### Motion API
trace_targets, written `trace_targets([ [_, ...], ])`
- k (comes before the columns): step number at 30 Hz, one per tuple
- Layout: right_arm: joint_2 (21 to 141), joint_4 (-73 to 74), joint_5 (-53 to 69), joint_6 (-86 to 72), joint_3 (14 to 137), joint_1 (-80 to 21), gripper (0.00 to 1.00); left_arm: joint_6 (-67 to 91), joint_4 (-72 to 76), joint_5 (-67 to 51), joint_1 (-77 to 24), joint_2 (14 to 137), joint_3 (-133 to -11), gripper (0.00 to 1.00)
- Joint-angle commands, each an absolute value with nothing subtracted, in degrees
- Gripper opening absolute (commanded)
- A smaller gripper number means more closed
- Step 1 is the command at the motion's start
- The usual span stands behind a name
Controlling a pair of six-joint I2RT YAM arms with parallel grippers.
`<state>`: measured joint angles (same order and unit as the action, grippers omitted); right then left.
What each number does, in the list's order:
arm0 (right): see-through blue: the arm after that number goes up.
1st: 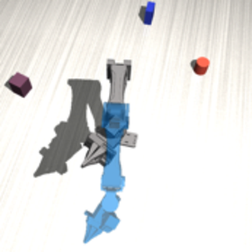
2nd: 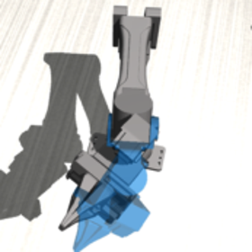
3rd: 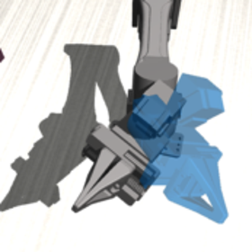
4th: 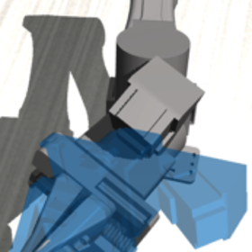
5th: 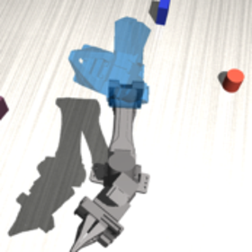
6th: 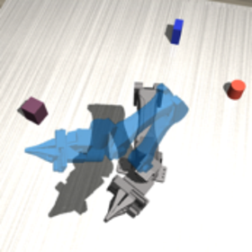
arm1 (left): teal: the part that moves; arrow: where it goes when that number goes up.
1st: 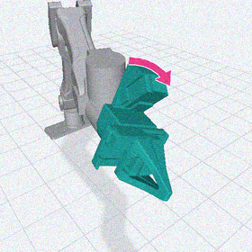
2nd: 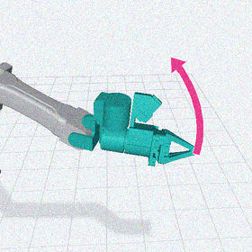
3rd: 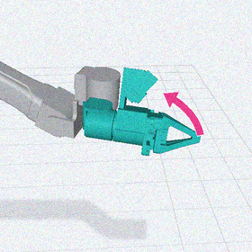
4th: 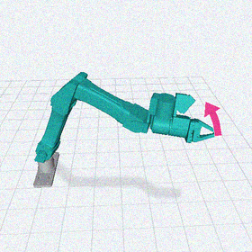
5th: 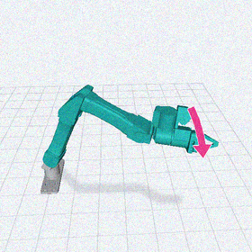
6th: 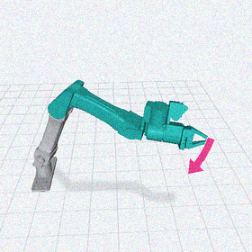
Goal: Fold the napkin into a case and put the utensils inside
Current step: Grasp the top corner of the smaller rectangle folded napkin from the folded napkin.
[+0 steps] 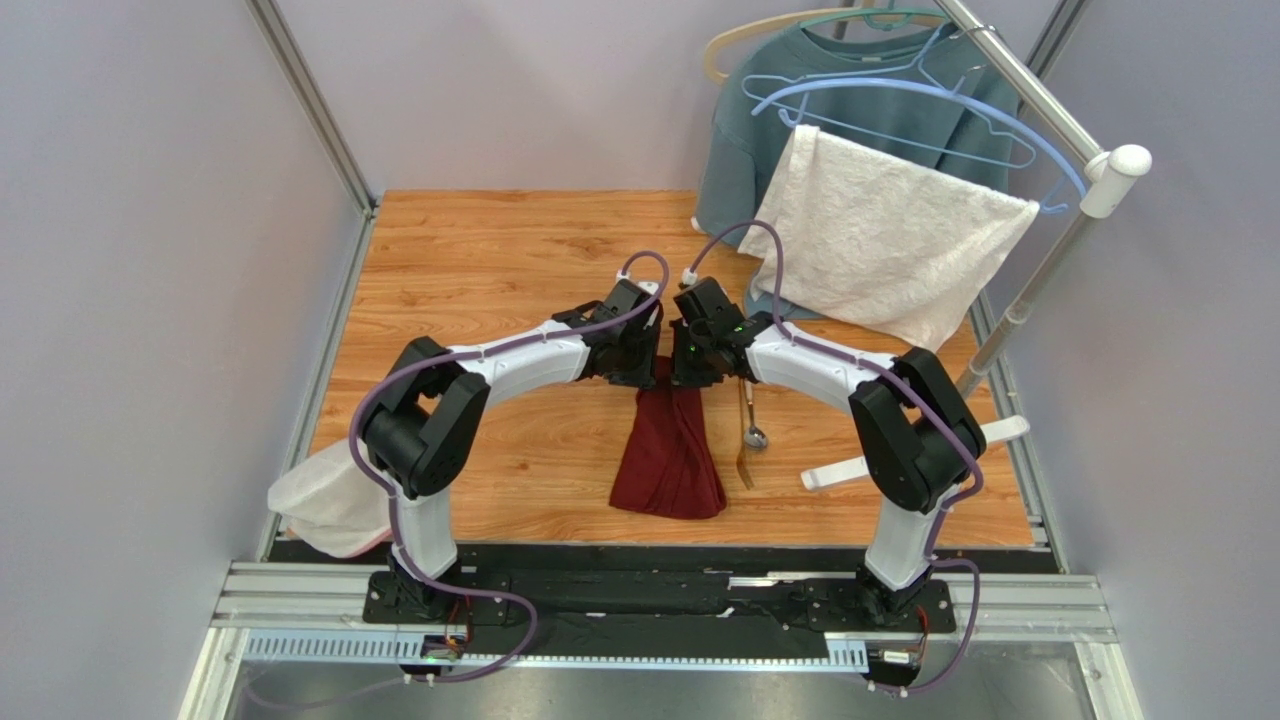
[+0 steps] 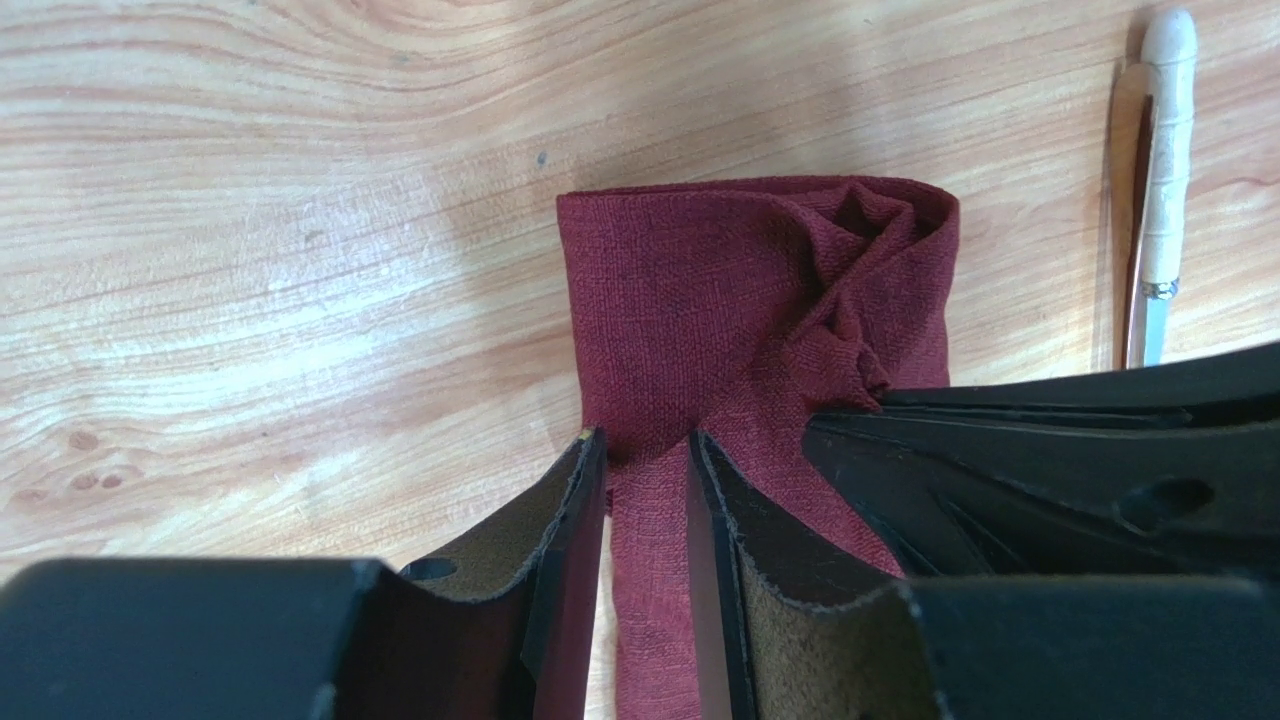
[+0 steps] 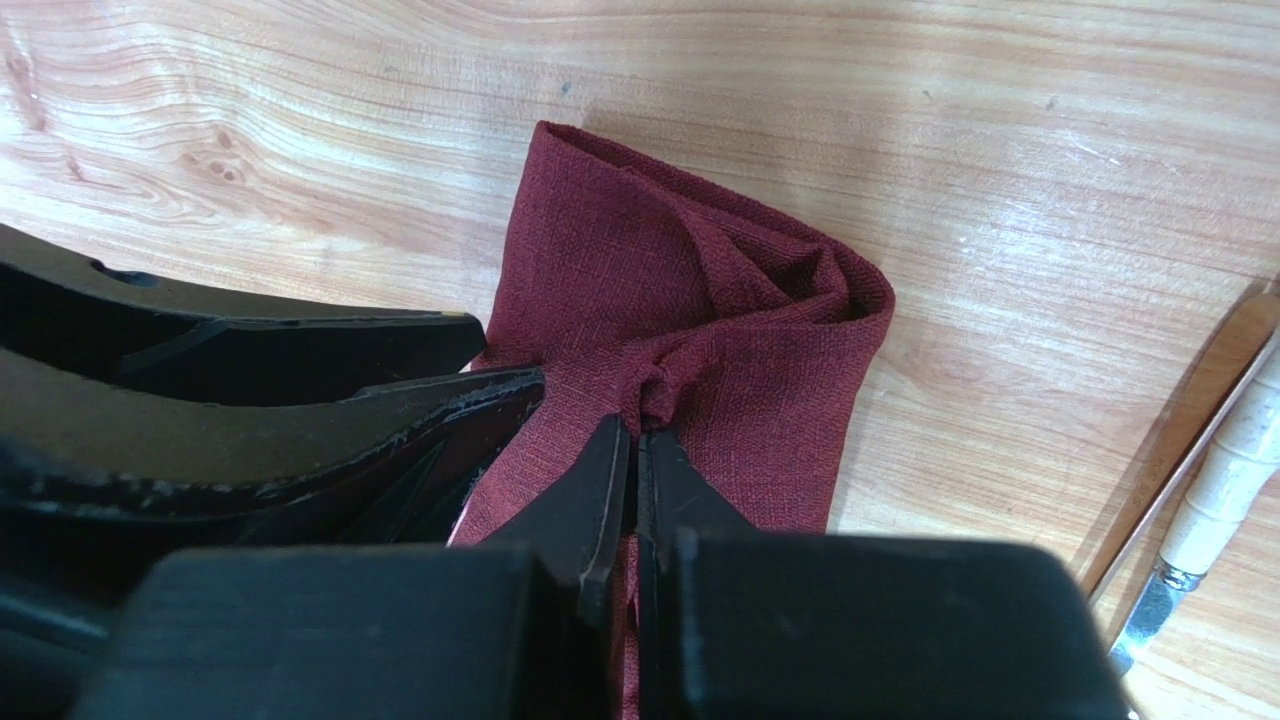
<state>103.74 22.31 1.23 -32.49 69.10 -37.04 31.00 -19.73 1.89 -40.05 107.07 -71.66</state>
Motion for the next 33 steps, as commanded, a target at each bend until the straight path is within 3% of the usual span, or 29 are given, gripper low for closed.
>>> trace_targets([
  [1,100.6,20.2,2.9,-31.8,68.6,-36.8,0.0,28.7,-19.3,0.8,-40.2,106.4,-73.3,0.35],
  [8,100.7,19.8,4.8,-32.2,68.4,-36.8,0.0,29.9,-18.2,-1.9,-40.3,107.7,-73.1,0.34],
  [13,100.6,19.6,6.2,-32.3,67.2,-36.7,0.0,30.4,-20.8,-0.1,-40.3,109.4,-75.2,0.08],
  [17,100.0,18.5,7.3,-32.4,65.4,-36.8,0.0,31.3,-19.8,1.2,-40.3,108.1,-75.2,0.0],
  [33,103.3,15.2,8.8,-37.0,65.6,-37.1,0.0,35.8,-10.1,-4.9,-40.3,101.5,-67.0,0.0],
])
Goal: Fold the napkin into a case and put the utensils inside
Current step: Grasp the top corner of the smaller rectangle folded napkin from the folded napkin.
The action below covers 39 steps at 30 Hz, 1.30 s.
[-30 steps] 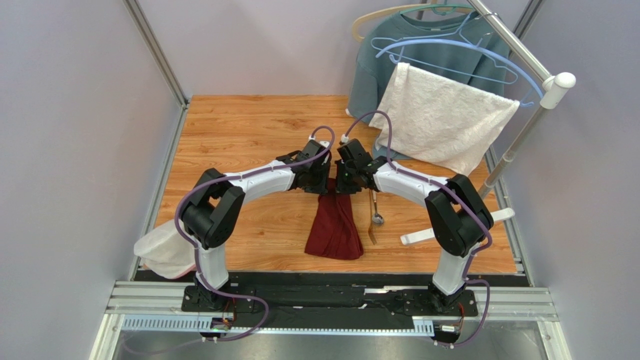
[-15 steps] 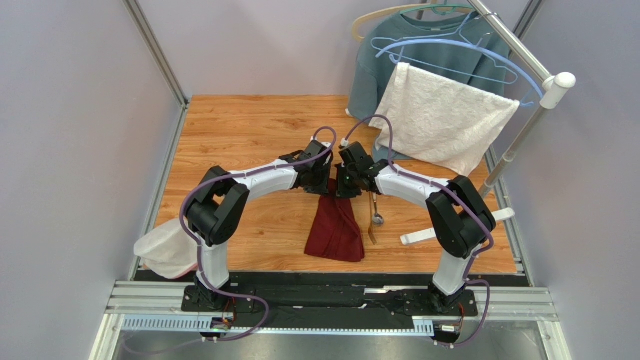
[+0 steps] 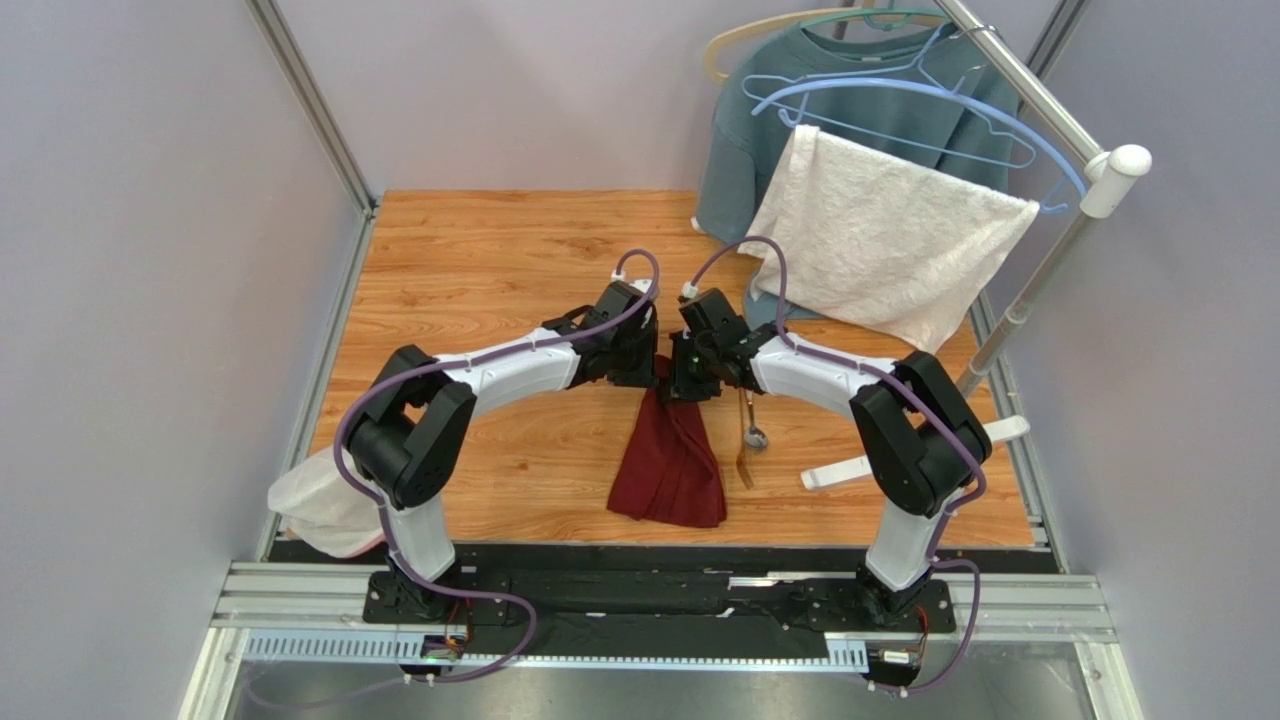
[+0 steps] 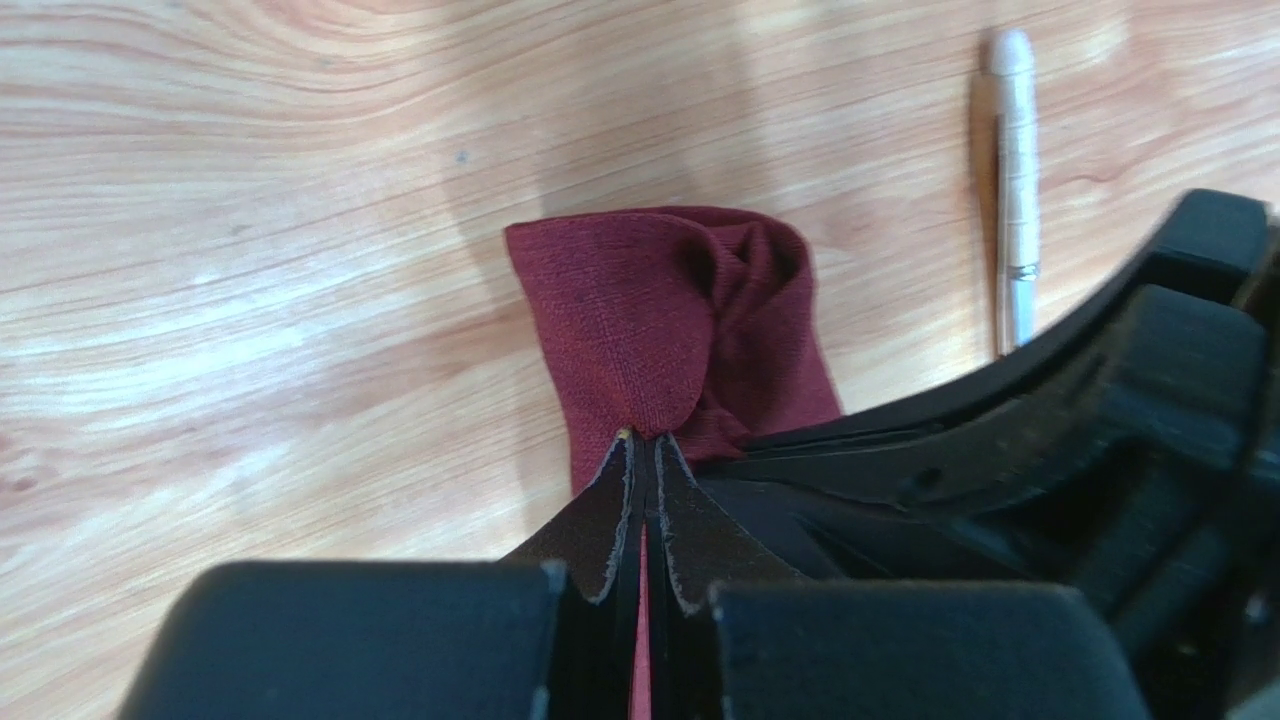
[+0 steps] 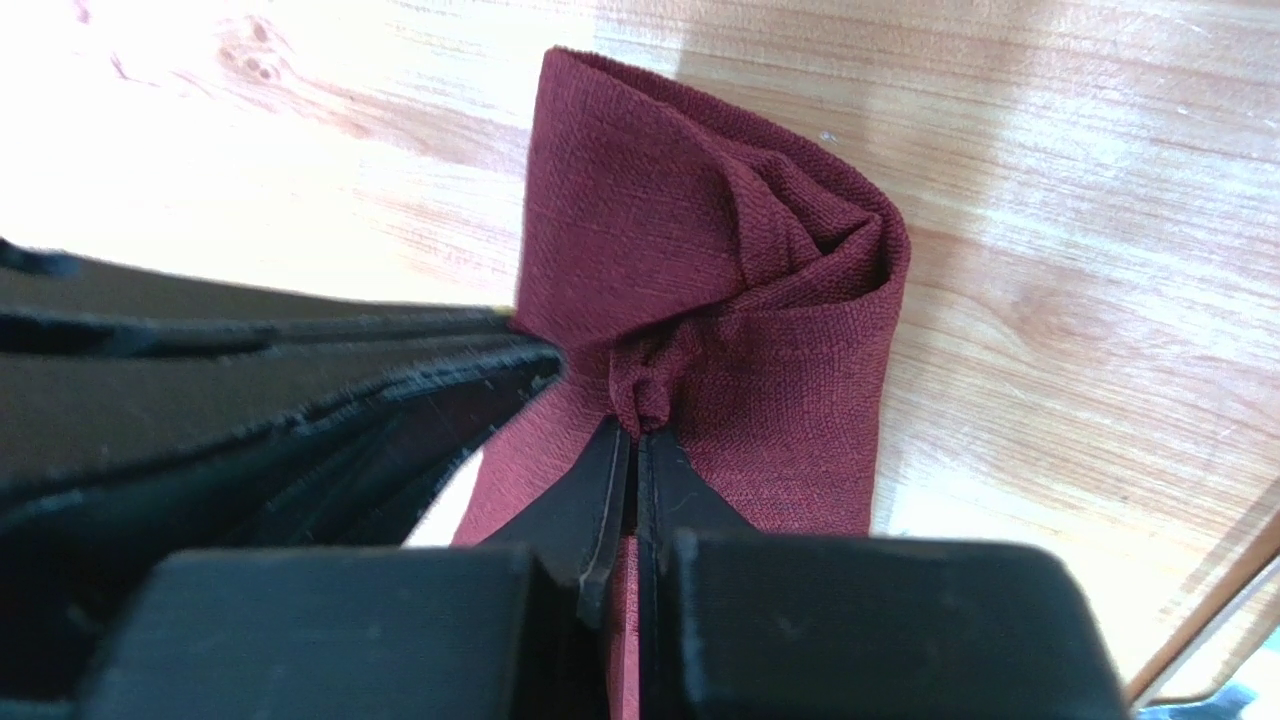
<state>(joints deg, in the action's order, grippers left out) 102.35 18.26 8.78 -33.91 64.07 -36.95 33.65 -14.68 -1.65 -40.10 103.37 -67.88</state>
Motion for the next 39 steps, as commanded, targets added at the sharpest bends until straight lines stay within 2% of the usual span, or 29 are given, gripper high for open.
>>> trace_targets([
  [1,103.4,14.5,8.6,-39.4,65.4,-37.0,0.0,36.2,-10.0,-5.2,-40.3,101.8,-66.8,0.0],
  [6,104.7,5.6,11.6,-48.8,63.0,-35.1,0.0,38.5,-8.6,-5.2,-40.3,102.7,-63.6,0.0],
  [15,108.2,-7.8,8.4,-62.5,57.8,-33.3,0.0,36.7,-6.1,-5.6,-40.3,101.4,-60.9,0.0],
  [25,110.0,-11.7,5.5,-61.8,55.4,-32.6,0.0,33.1,-7.6,-5.5,-40.3,99.9,-60.6,0.01],
  [26,110.5,-11.6,5.6,-61.9,55.5,-32.6,0.0,33.0,-8.0,-4.1,-40.2,99.5,-61.0,0.03],
  [27,110.8,-12.0,5.6,-62.2,55.1,-32.7,0.0,32.4,-9.1,-3.4,-40.2,99.2,-61.4,0.1],
  [29,112.0,-12.8,5.7,-62.9,54.8,-32.7,0.0,31.7,-10.5,-1.9,-40.2,98.4,-62.3,0.18],
  [30,112.4,-12.7,5.7,-62.9,55.1,-32.8,0.0,31.7,-11.1,-1.6,-40.2,98.2,-62.4,0.27],
  [31,112.8,-12.5,5.8,-63.1,55.6,-32.7,0.0,31.6,-11.6,-1.5,-40.2,97.8,-62.6,0.3],
  [32,113.5,-12.4,5.8,-63.1,55.7,-32.7,0.0,31.6,-11.8,-1.4,-40.2,97.2,-62.8,0.4],
  [33,113.7,-12.4,5.8,-63.1,55.8,-32.7,0.0,31.7,-11.9,-1.1,-40.1,96.9,-62.8,0.61],
  [35,114.0,-12.4,5.6,-63.1,56.0,-32.7,0.0,32.2,-12.8,-0.7,-40.3,96.0,-62.8,0.79],
  [39,115.0,-11.3,6.2,-62.9,56.8,-32.7,0.0,31.7,-14.2,-0.1,-40.2,95.4,-63.1,0.9],
])
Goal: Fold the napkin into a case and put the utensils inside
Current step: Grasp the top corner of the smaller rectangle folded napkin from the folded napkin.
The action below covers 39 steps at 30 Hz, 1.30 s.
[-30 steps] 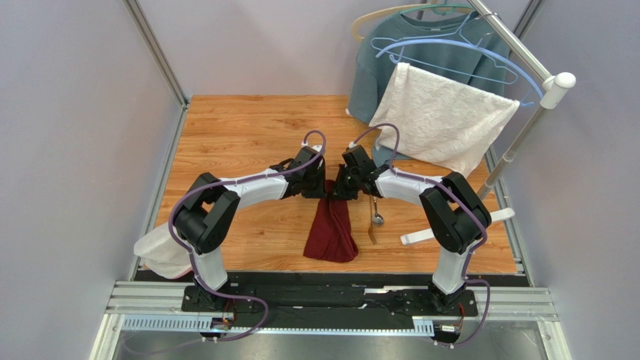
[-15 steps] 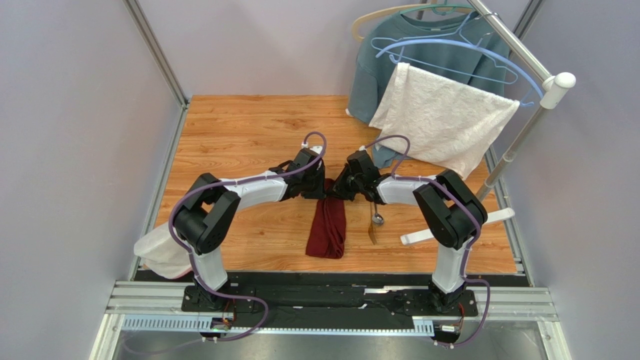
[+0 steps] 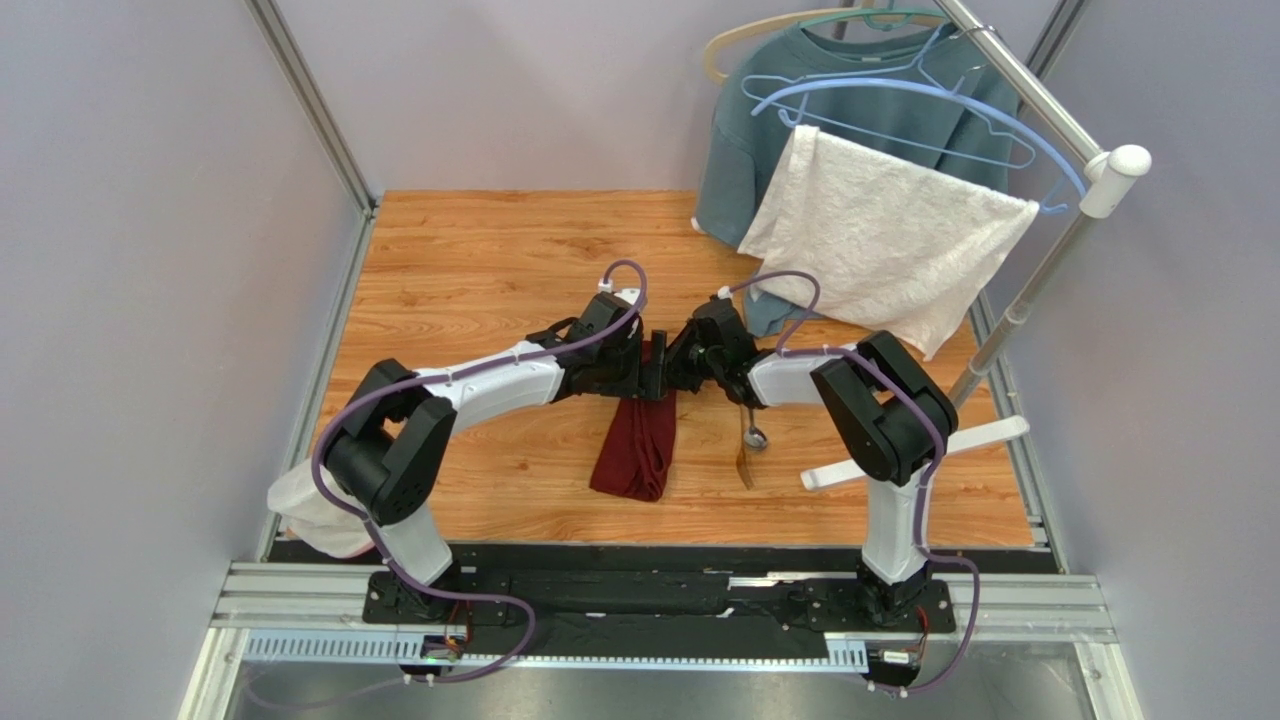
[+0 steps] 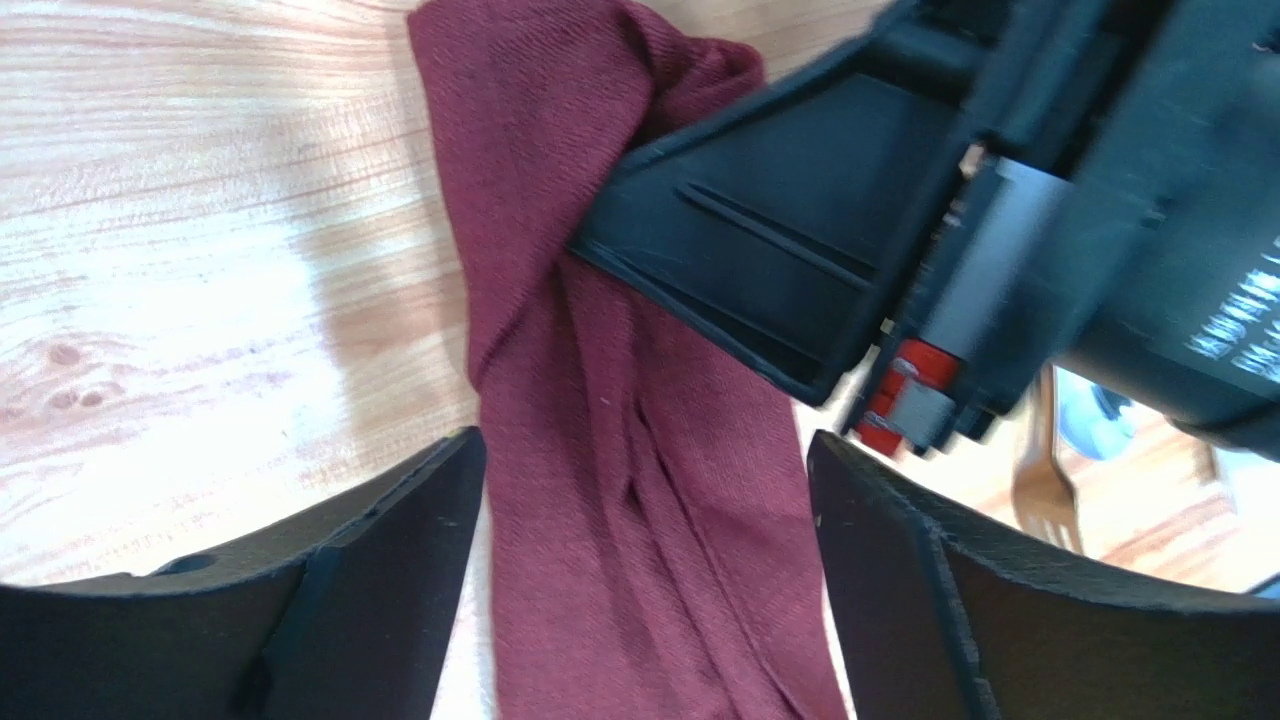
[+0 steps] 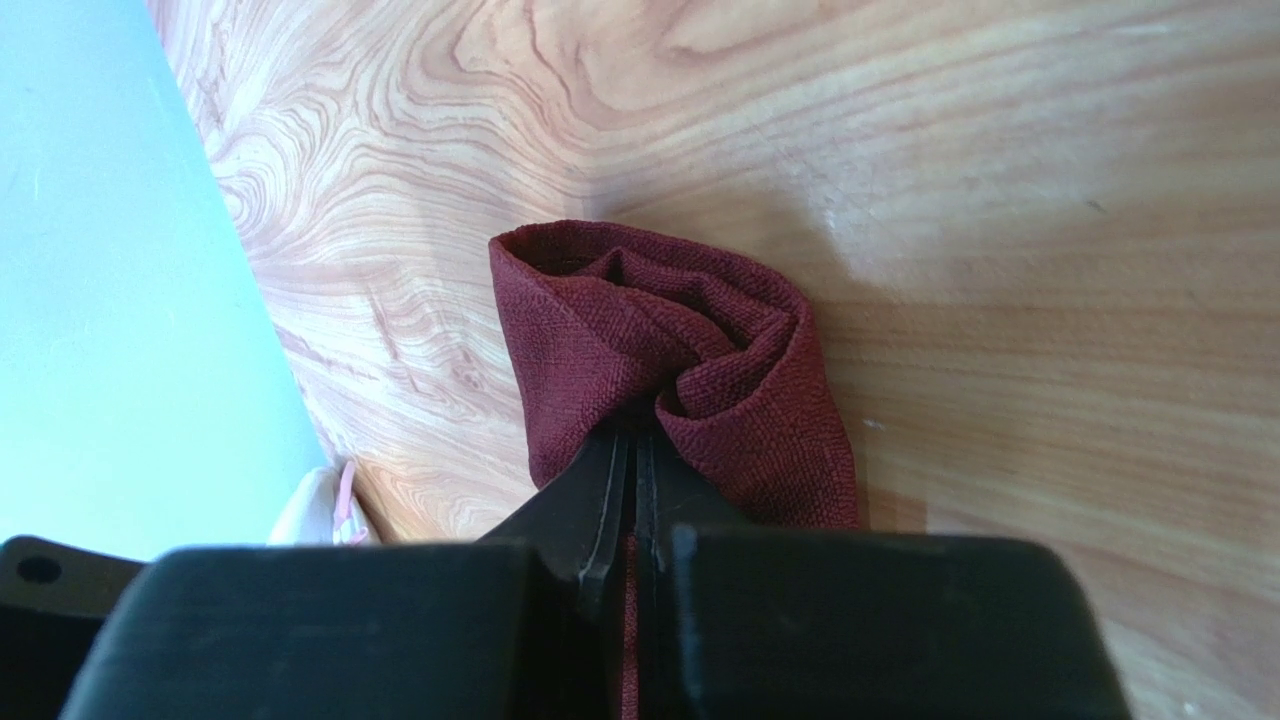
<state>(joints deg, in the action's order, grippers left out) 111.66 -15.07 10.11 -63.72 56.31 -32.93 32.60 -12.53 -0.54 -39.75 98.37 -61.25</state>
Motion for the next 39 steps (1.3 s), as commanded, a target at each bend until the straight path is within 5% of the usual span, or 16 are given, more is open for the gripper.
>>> trace_targets([
  [1,115.3,-11.1,6.7,-62.8,57.1,-32.7,0.0,31.5,-15.1,1.3,-40.1,95.5,-63.5,0.92],
  [3,115.5,-11.0,7.2,-62.7,57.3,-32.7,0.0,30.2,-15.6,1.3,-40.2,97.2,-64.3,0.99],
  [7,116.1,-10.3,8.8,-62.6,58.4,-32.5,0.0,29.9,-21.5,1.0,-39.9,104.1,-68.3,0.97],
  [15,115.5,-3.4,14.4,-59.0,62.7,-31.8,0.04,33.1,-20.1,2.2,-38.8,104.4,-63.8,0.69],
  [18,114.6,-0.2,15.5,-55.6,63.9,-31.8,0.19,34.6,-18.9,2.0,-38.8,104.5,-62.8,0.5],
  [20,113.6,3.0,15.2,-52.3,64.2,-31.9,0.36,35.2,-17.9,1.4,-38.8,103.8,-61.6,0.46],
  [26,109.0,13.4,13.3,-44.1,66.6,-32.2,0.51,37.1,-14.5,-1.6,-38.7,102.5,-59.1,0.4],
  [36,106.7,17.7,12.0,-42.4,67.5,-34.5,0.54,39.5,-11.2,-3.3,-38.7,100.6,-56.2,0.32],
  [39,106.7,17.7,12.5,-42.5,67.2,-34.6,0.45,40.1,-11.2,-3.6,-38.7,100.5,-55.8,0.14],
])
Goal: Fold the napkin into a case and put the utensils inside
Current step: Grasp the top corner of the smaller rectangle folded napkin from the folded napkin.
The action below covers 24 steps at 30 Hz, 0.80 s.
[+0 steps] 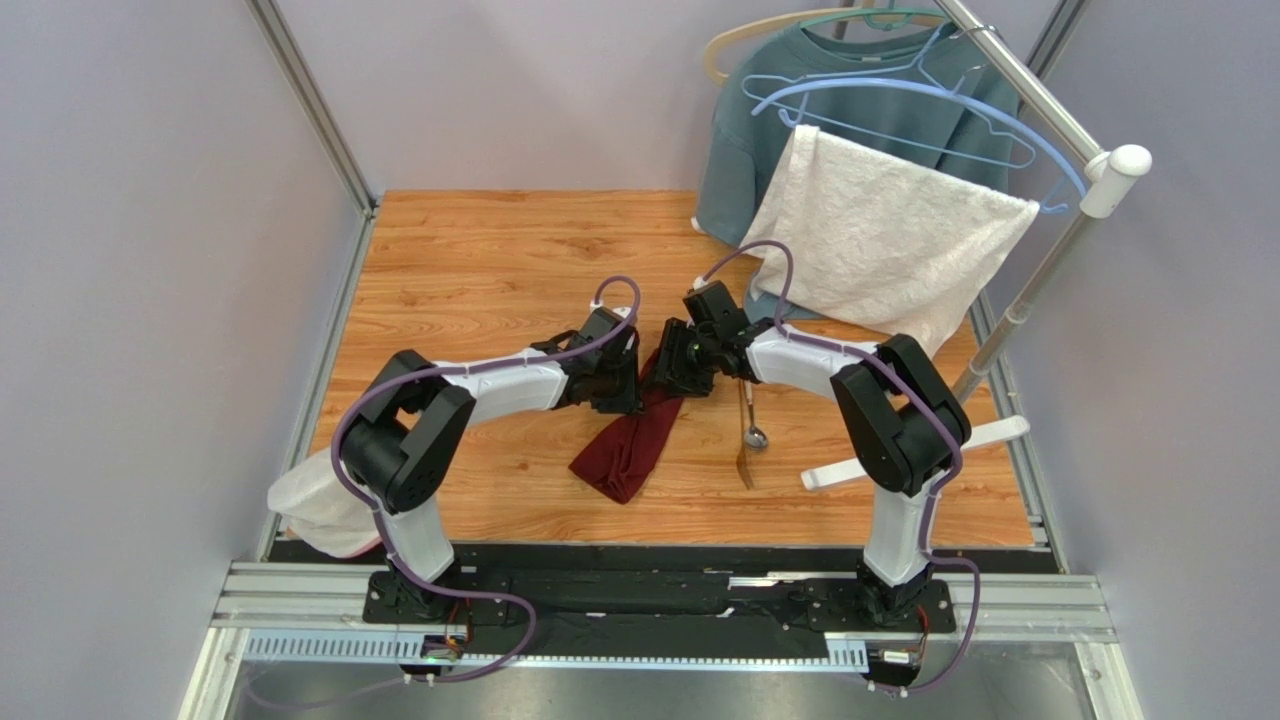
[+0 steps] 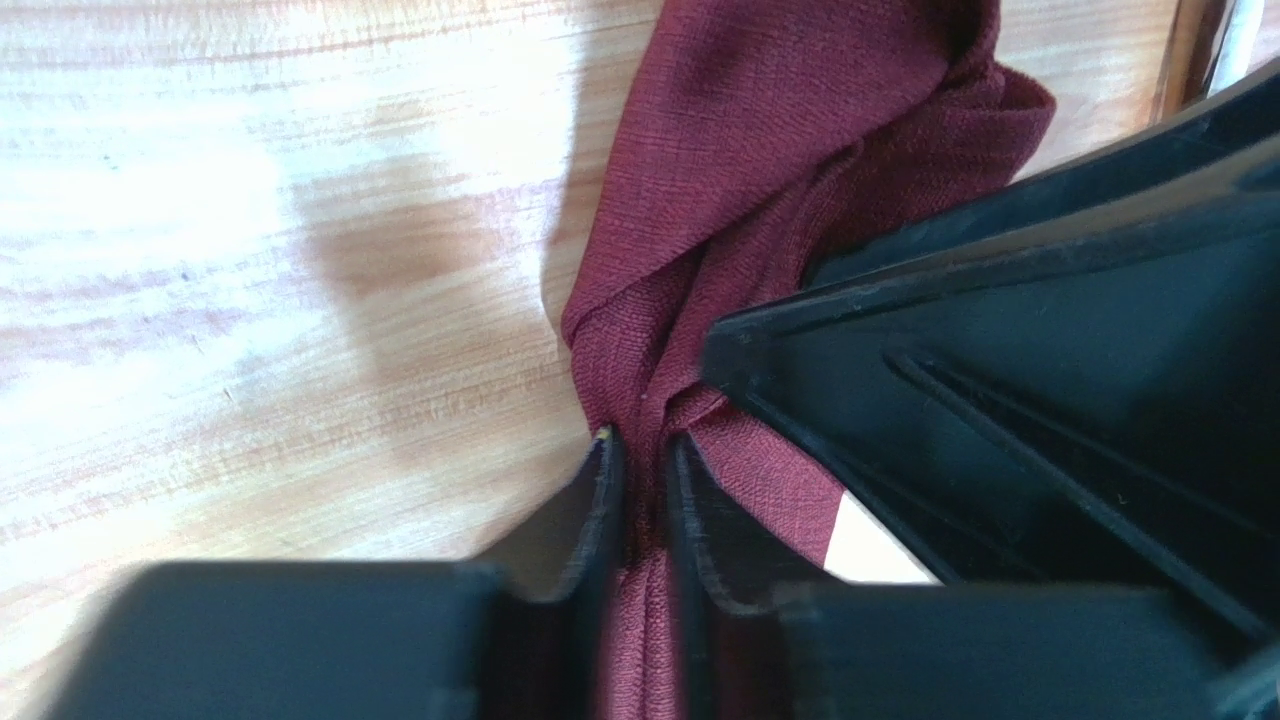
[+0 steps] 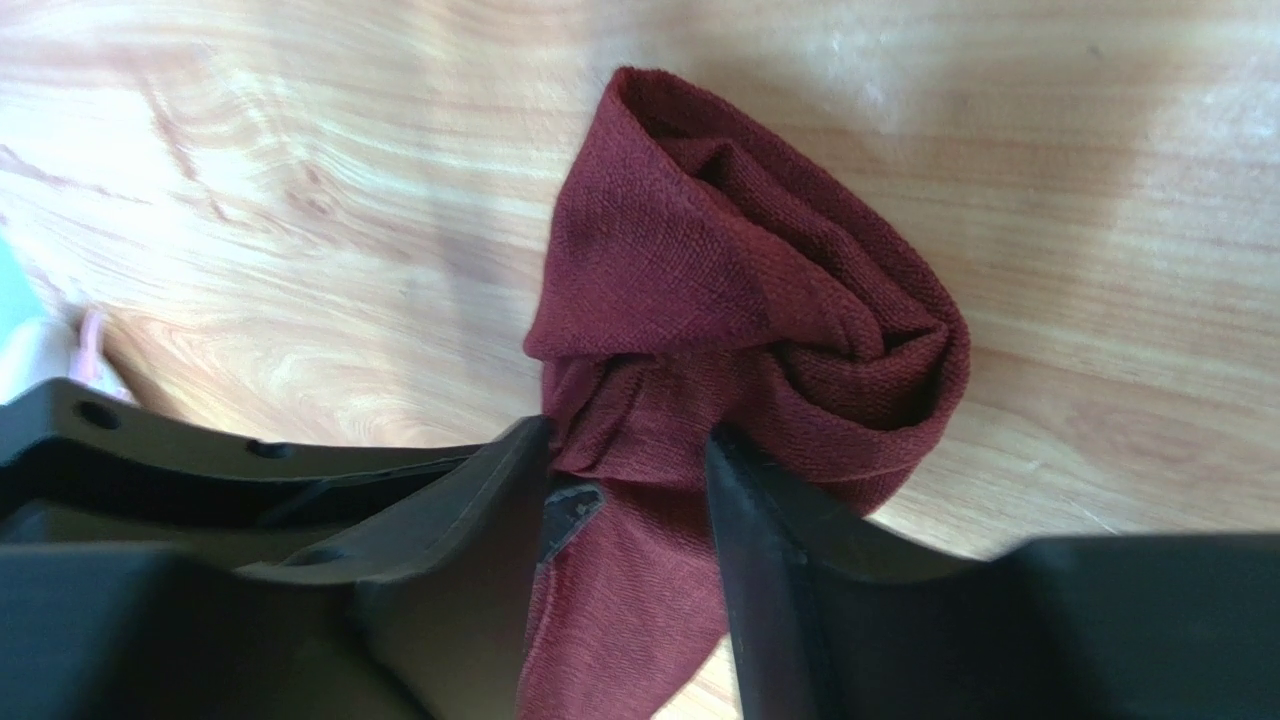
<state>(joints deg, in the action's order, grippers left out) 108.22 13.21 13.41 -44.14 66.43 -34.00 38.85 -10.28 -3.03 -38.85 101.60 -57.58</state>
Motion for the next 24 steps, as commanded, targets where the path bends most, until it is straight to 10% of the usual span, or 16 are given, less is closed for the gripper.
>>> trace_targets([
  [1,106.7,17.7,12.6,-42.6,67.1,-34.9,0.4,40.2,-11.2,-3.4,-38.7,100.5,-55.7,0.09],
  [19,105.7,26.5,0.7,-37.7,73.7,-40.0,0.55,45.5,-6.1,-6.5,-38.9,100.1,-51.7,0.0],
  [24,106.2,29.6,1.4,-39.6,75.8,-40.5,0.37,46.8,-5.4,-5.4,-39.4,98.8,-50.4,0.0],
])
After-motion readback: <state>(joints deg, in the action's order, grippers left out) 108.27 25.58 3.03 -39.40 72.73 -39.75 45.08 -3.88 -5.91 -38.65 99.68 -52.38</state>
